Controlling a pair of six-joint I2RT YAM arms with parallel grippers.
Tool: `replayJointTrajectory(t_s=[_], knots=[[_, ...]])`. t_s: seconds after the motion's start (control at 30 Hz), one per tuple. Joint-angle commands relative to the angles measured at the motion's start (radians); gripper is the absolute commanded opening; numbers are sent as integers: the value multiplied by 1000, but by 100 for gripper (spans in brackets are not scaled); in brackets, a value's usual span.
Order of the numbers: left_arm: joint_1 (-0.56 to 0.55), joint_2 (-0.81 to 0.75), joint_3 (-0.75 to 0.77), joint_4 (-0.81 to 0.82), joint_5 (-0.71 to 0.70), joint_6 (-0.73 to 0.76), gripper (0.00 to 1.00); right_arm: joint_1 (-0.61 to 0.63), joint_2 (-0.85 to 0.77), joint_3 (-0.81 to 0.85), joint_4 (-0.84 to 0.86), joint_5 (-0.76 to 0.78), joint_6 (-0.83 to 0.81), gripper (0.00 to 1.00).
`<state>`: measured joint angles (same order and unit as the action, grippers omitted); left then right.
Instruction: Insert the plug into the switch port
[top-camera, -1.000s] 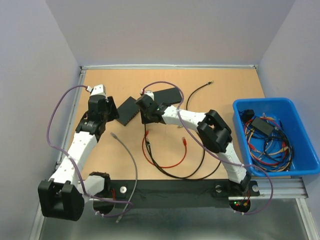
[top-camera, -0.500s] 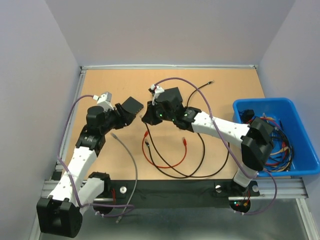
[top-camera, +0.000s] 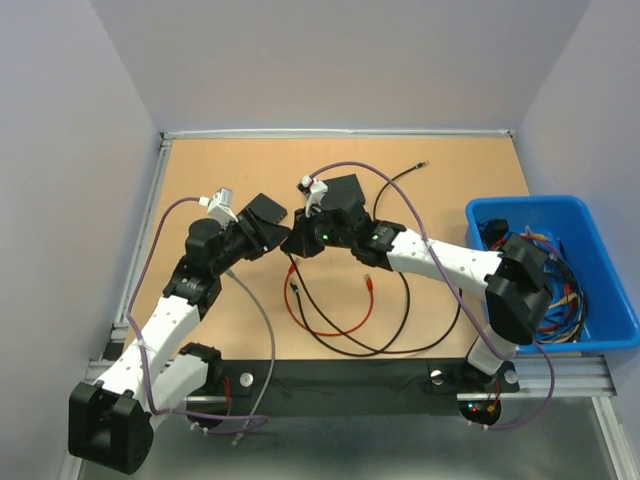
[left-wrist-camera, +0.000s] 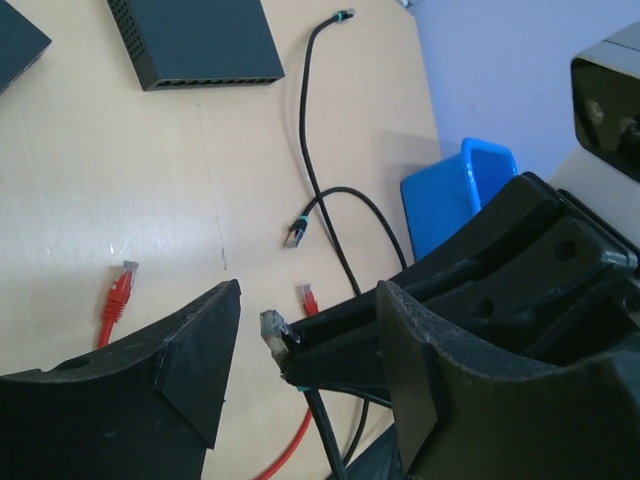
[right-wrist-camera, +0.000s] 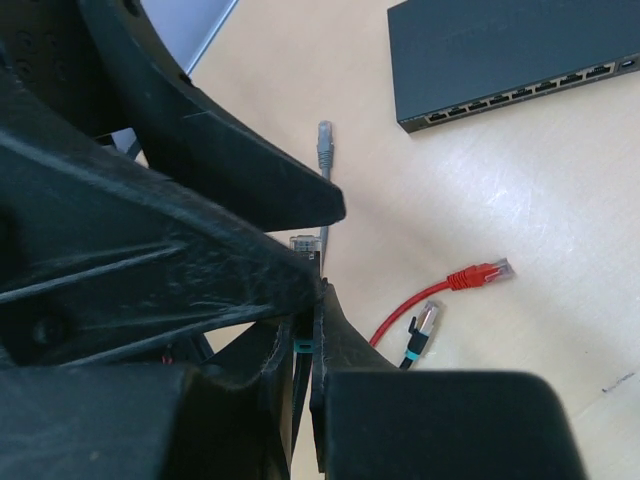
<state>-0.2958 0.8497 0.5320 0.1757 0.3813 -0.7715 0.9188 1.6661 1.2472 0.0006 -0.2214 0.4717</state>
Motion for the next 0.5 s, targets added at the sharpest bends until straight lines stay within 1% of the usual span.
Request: replayJointTrajectory(t_s=[0.0,0.07,0.23,0.37,0.4,0.47], knots=[[-34,37,16,45,-42,-40,67,12,-55,-8,111,-3,19,0],[-54,49,25,36,-93,-60,66,12,-77,-35,140,5,36,1],[-69,65,28,34,-130,-101,63,12,-124,-97,218,34,59,0],[-83,61,33,39,-160,-147,53,14,-152,-137,265,45,80,0],[-86,66,40,41,-168,-155,47,12,-157,-146,280,47,84,0],[-101,78,49,42,-171,-155,42,14,-158,-152,294,50,91,0]])
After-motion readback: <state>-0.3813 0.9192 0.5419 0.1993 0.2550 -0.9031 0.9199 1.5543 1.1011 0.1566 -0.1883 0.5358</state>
